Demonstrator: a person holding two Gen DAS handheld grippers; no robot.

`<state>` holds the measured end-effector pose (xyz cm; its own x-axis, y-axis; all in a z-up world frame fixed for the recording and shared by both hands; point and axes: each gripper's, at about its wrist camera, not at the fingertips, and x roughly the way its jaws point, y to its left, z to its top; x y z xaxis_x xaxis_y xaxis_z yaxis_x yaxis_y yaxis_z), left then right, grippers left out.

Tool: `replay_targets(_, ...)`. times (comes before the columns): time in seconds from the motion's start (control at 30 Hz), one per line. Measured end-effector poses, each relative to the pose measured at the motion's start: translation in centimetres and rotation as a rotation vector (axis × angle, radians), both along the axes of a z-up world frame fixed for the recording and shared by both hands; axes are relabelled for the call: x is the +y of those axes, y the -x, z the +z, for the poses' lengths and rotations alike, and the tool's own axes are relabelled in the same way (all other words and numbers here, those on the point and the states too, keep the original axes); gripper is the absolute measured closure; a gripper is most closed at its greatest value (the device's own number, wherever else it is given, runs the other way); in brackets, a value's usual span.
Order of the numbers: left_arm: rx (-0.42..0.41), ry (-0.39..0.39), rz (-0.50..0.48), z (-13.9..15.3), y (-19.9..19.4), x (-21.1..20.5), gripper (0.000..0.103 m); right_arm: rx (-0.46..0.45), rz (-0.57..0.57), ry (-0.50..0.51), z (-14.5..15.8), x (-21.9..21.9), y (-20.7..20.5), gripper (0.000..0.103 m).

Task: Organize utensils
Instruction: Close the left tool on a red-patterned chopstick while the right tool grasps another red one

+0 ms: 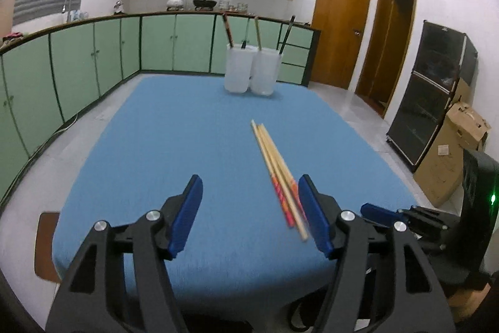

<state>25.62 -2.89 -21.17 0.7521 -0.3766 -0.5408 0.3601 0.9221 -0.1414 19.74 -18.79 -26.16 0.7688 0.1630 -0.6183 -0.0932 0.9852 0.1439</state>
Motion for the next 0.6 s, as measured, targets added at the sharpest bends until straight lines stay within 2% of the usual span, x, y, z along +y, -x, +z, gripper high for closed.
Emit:
replay_targets(0.27,0.011,-0.03,0.011,-1.0,-0.2,0.2,0.039,0.04,0.026,0.041,-2.6,1.1,-1.7,0.075)
replay_targets(0.37,0.038,-0.057,0.005,-2.3,-0.6,-0.4,0.039,0.029,-0.012,0.056,-2.7,0.1,-2.0,0.075)
replay_targets(0.43,0.064,-0.074,-0.006,-3.2,-1.0,-0.9,0.039,0.034,-0.047,0.025,-2.3,-1.3,-2.3,0.074)
replay_targets(0.6,0.12,-0.131,-0.037,-5.8,-1.8,-2.7,0.039,0.031,-0.046,0.023,-2.0,-2.0,-2.1,0.074)
